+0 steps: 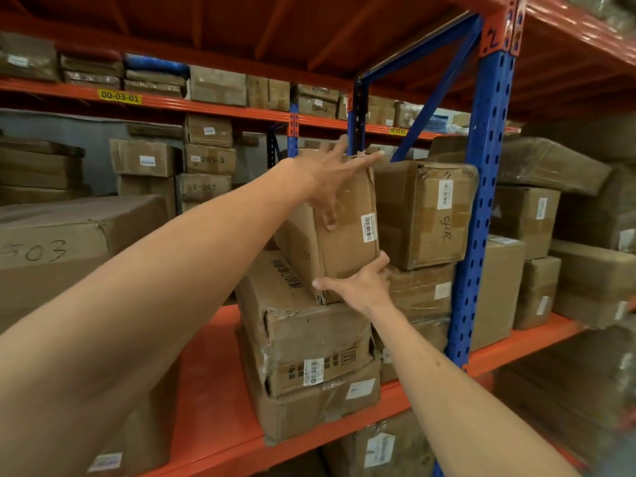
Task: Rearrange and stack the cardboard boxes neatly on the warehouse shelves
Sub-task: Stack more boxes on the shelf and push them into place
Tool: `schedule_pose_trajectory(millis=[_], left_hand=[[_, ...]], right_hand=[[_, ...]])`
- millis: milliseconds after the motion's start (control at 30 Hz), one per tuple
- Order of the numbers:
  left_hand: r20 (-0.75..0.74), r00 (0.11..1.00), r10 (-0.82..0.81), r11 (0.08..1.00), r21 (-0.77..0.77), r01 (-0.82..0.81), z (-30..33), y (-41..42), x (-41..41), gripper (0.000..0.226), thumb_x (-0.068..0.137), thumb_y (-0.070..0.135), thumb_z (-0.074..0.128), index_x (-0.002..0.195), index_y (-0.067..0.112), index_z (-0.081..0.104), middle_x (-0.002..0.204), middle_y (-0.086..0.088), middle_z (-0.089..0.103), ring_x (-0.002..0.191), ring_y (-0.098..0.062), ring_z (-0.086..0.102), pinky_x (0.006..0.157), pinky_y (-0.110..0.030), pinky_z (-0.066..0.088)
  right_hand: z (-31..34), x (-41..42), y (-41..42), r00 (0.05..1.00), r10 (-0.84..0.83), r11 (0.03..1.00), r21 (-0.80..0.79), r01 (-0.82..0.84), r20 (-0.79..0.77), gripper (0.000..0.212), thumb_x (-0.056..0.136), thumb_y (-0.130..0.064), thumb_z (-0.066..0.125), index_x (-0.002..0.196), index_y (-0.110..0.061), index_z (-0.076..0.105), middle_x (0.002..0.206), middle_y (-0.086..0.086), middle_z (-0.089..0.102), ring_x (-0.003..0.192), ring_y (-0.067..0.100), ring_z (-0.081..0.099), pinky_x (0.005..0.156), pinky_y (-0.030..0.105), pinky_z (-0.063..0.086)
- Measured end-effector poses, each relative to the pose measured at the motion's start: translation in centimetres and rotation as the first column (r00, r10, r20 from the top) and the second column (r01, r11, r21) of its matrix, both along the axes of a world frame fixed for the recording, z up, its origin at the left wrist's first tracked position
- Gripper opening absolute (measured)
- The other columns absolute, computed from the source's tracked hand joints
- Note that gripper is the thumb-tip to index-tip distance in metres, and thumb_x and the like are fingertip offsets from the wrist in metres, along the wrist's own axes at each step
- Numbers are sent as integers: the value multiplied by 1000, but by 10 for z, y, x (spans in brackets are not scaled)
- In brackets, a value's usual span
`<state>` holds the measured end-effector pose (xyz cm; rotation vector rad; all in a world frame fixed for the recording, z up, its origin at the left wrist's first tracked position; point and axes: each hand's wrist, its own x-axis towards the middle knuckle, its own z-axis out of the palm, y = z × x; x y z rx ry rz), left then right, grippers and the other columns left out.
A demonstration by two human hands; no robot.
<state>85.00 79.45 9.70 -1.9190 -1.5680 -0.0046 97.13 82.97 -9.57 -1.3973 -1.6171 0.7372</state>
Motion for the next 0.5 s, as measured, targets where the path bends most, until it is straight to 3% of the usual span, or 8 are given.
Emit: schedule_pose_trajectory(millis=[100, 233, 367, 500], left_hand=[[-280, 959, 49, 997, -49, -66, 6, -3, 9, 156, 52, 53, 97, 153, 56, -22, 165, -12, -34, 155, -46, 7, 114, -61, 39], [-414, 900, 137, 972, -117, -202, 17, -9, 15, 162, 53, 36, 101, 149, 58, -27, 153, -10, -53, 155, -46, 7, 115, -60, 37], [-517, 854, 53, 997, -16, -72, 18, -17, 2, 145, 68, 22, 94, 156, 49, -17, 159, -11, -45, 138, -40, 40, 98, -44, 52], [-574, 817, 46, 999, 6, -52, 18, -22, -13, 141, 65, 32, 95, 153, 40, -15, 167, -18, -11, 137, -39, 42, 90, -40, 55]], right_hand=[[2, -6, 1, 995, -31, 999, 15, 30, 95, 167, 47, -71, 95, 159, -14, -16, 167, 23, 6, 156, 41, 9, 126, 58, 22], [-4, -11, 1, 992, -37, 998, 53, 31, 122, 172, 42, -75, 95, 157, -21, -22, 167, 21, 2, 157, 42, 9, 127, 59, 20], [-11, -14, -3, 995, -77, 985, 158, 65, 71, 158, 48, -65, 97, 159, -18, -5, 164, 19, 23, 150, 40, 27, 121, 53, 31], [-10, -15, -9, 988, -99, 960, 271, 64, 119, 149, 48, -66, 96, 156, -17, 7, 156, 17, 34, 143, 39, 39, 116, 54, 38]])
